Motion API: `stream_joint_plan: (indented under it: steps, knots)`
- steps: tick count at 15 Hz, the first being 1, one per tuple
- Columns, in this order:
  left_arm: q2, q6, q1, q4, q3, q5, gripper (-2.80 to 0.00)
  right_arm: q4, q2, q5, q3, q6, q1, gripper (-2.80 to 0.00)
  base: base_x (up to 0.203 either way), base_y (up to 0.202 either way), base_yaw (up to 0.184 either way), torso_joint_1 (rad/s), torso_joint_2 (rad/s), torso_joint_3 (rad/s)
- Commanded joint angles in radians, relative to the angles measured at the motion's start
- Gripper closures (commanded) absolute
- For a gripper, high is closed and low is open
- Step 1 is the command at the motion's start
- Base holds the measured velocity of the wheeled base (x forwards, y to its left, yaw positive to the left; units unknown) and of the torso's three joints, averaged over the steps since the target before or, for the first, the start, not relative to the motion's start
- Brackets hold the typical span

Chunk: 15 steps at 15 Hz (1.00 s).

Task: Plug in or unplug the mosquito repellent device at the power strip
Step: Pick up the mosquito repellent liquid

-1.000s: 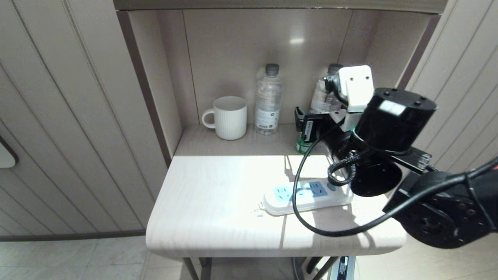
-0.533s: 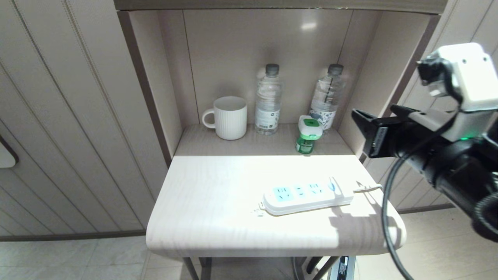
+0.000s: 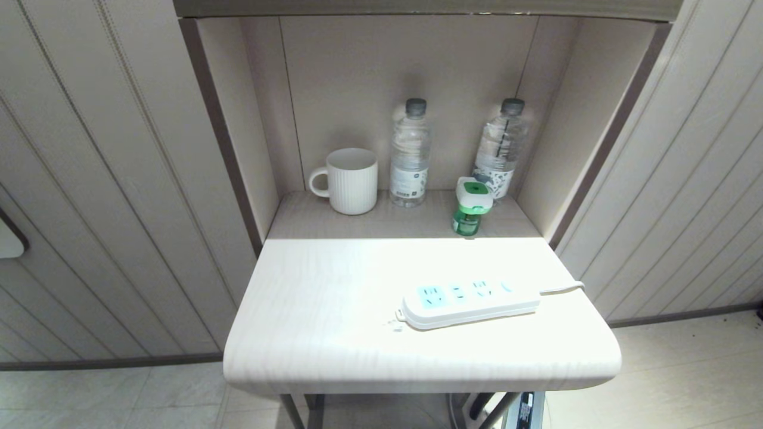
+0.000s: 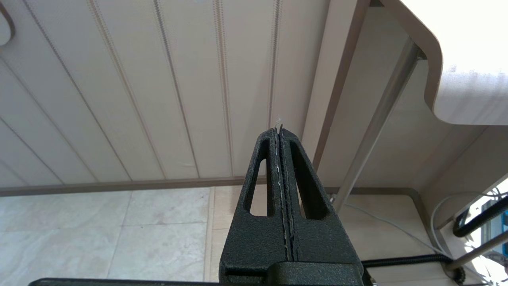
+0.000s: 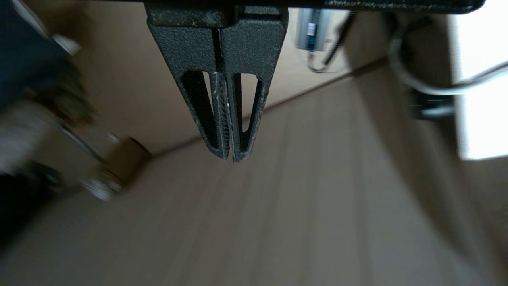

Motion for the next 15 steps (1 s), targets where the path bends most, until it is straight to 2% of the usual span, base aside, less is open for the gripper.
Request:
stream_joint_plan:
  steps: [1,5,8,10,12,13,15]
  knots:
    - [0.001,0.000,0.000,0.000,0.000,0.000,0.00,0.006,-0.197,-0.024,0.125,0.008,-0.196,0.00,0.000,0.000,0.000,0.000,0.00,0.000]
    - [0.001,0.000,0.000,0.000,0.000,0.000,0.00,0.013,-0.390,-0.033,0.370,0.021,-0.348,0.00,0.000,0.000,0.000,0.000,0.00,0.000]
    - [0.001,0.000,0.000,0.000,0.000,0.000,0.00,0.014,-0.455,-0.029,0.454,0.026,-0.491,0.00,0.000,0.000,0.000,0.000,0.00,0.000]
    - [0.001,0.000,0.000,0.000,0.000,0.000,0.00,0.020,-0.501,0.020,0.515,0.030,-0.562,0.00,0.000,0.000,0.000,0.000,0.00,0.000]
    - [0.001,0.000,0.000,0.000,0.000,0.000,0.00,0.067,-0.532,0.152,0.517,0.084,-0.565,0.00,0.000,0.000,0.000,0.000,0.00,0.000]
    - [0.001,0.000,0.000,0.000,0.000,0.001,0.00,0.084,-0.531,0.264,0.517,0.104,-0.565,0.00,0.000,0.000,0.000,0.000,0.00,0.000]
    - [0.001,0.000,0.000,0.000,0.000,0.000,0.00,0.140,-0.531,0.552,0.517,0.117,-0.565,0.00,0.000,0.000,0.000,0.000,0.00,0.000]
